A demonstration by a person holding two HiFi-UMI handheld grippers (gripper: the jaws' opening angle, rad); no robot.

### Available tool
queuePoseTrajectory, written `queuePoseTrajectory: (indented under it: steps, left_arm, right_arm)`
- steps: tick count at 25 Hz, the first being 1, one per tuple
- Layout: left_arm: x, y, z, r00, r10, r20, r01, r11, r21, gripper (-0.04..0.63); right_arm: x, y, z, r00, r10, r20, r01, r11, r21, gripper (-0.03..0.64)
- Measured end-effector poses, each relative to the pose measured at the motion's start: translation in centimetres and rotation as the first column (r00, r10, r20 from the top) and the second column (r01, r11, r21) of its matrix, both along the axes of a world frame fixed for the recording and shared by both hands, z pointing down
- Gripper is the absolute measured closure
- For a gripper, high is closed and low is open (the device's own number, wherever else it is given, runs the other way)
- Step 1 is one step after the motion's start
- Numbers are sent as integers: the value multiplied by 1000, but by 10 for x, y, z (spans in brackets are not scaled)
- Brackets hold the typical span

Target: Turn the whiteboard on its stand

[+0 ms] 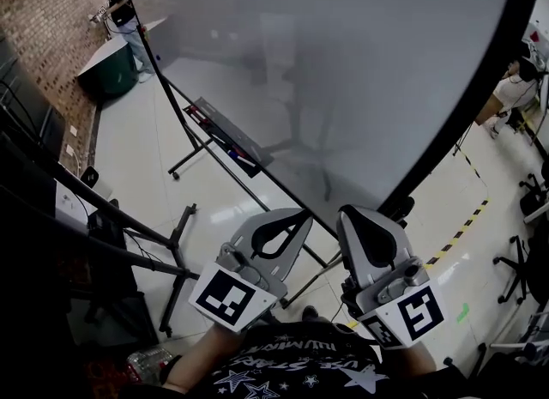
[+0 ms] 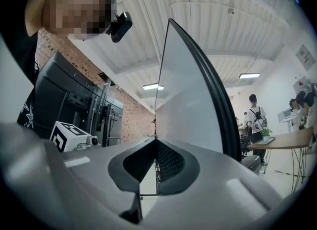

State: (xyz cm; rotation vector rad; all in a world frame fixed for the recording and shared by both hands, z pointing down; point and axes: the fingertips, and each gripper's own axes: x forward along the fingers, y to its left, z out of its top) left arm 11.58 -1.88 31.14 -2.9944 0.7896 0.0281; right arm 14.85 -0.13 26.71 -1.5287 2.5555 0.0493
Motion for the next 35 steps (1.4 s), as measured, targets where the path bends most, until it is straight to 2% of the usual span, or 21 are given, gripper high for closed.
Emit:
queuePoseTrajectory:
  steps: [6, 14, 35]
  left_arm:
    - [-9, -4, 9, 1000, -19, 7, 19, 1000, -17, 591]
    - [-11, -7, 11, 1000, -12, 9, 12, 1000, -24, 591]
    - [-12, -12, 7, 1000, -11, 23, 11, 1000, 0, 591]
  right_arm:
    - [-2, -11, 19, 999, 46, 16, -46, 999, -25, 609]
    - [-20, -17, 37, 1000, 5, -29, -8, 996, -88, 609]
    - [-20, -22, 42, 999, 16, -50, -22, 994, -104, 609]
